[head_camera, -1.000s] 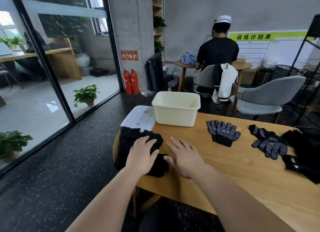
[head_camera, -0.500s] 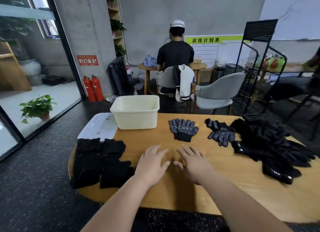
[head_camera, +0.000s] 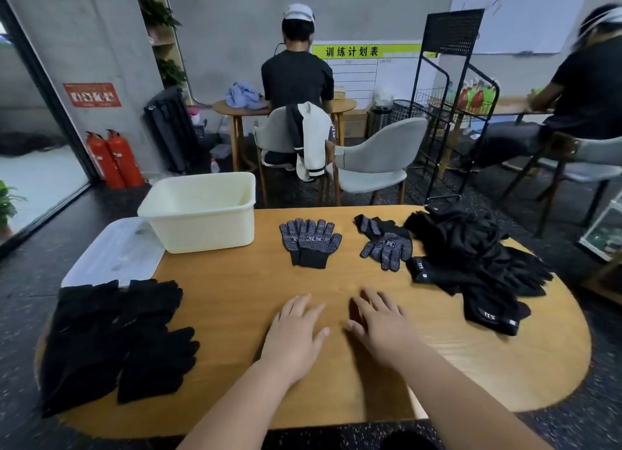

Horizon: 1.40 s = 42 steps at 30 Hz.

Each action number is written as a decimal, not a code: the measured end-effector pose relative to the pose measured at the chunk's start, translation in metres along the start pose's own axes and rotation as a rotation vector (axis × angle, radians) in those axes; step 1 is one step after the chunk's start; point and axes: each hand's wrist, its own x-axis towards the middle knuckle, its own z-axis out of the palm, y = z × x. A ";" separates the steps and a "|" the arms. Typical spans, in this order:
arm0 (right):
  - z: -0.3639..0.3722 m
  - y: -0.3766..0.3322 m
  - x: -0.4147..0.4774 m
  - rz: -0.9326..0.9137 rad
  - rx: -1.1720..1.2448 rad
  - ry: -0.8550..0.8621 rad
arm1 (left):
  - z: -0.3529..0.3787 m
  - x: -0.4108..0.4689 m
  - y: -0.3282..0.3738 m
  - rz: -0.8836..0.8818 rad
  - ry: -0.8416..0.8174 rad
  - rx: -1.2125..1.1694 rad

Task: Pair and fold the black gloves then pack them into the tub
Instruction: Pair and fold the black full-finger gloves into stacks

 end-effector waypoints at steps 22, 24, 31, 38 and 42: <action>0.016 0.013 0.051 -0.042 -0.027 0.497 | 0.021 0.018 0.001 -0.011 0.086 0.086; 0.017 0.010 0.047 -0.105 -0.002 0.552 | 0.021 0.017 0.000 -0.011 0.091 0.077; 0.022 0.012 0.051 0.001 -0.062 0.535 | 0.023 0.015 -0.001 -0.016 0.104 0.059; 0.022 0.013 0.047 0.019 0.034 0.598 | 0.024 0.015 -0.002 -0.012 0.112 0.060; 0.023 0.011 0.047 0.011 0.047 0.568 | 0.024 0.015 -0.001 -0.014 0.111 0.055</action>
